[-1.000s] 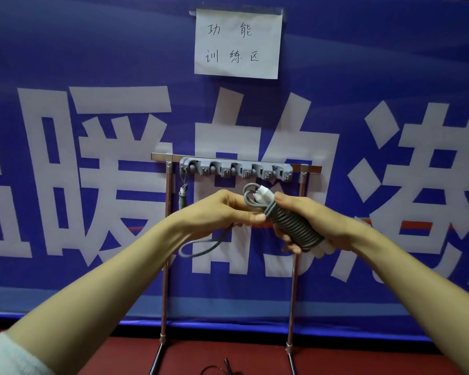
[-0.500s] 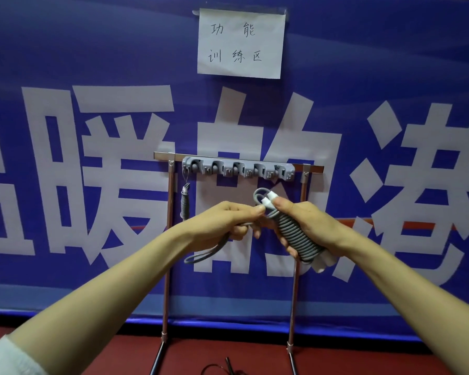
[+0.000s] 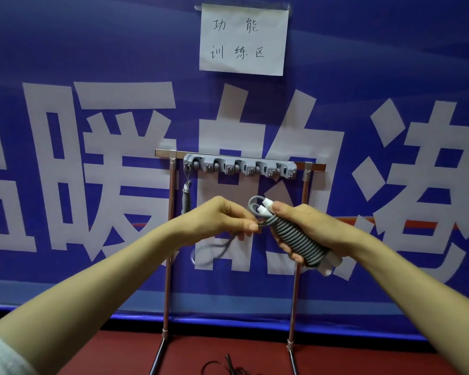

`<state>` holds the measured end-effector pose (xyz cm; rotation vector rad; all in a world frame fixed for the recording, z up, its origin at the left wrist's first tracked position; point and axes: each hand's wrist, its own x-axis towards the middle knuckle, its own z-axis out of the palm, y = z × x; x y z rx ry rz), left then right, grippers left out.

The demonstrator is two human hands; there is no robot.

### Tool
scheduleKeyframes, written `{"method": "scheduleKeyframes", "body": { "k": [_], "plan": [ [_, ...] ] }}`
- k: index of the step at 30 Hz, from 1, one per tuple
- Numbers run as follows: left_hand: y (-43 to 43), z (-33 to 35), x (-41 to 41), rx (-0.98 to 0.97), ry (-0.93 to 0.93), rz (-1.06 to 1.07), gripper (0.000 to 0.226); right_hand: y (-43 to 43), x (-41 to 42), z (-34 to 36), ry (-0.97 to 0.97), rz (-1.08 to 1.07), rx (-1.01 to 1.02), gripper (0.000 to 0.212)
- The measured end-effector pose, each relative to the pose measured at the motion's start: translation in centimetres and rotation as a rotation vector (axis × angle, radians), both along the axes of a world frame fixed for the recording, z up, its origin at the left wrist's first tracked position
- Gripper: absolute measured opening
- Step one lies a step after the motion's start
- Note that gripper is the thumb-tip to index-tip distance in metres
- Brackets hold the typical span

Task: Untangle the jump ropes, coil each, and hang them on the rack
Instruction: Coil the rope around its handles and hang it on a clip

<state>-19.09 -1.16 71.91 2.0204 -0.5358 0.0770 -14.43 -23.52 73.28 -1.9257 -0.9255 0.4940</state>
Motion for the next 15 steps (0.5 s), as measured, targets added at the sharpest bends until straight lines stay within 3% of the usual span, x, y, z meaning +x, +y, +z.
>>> {"method": "scheduleKeyframes", "body": {
  "k": [4,8,10,15],
  "plan": [
    [0.5,-0.1,0.5,-0.015,-0.156,-0.102,0.036,0.0,-0.7,-0.2,0.233,0.183,0.01,0.064],
    [-0.1,-0.7,1.0,0.052,-0.656,0.04,0.034,0.3,-1.0,0.2,0.458,0.343,0.065,0.062],
    [-0.9,-1.1,1.0,-0.02,-0.822,0.162,0.03,0.6,-0.7,0.4,0.536,0.404,0.139,0.061],
    [-2.4,-2.2,1.5,-0.22,-0.838,0.254,0.028,1.3,-0.2,0.1,0.609,0.399,0.225,0.065]
  ]
}}
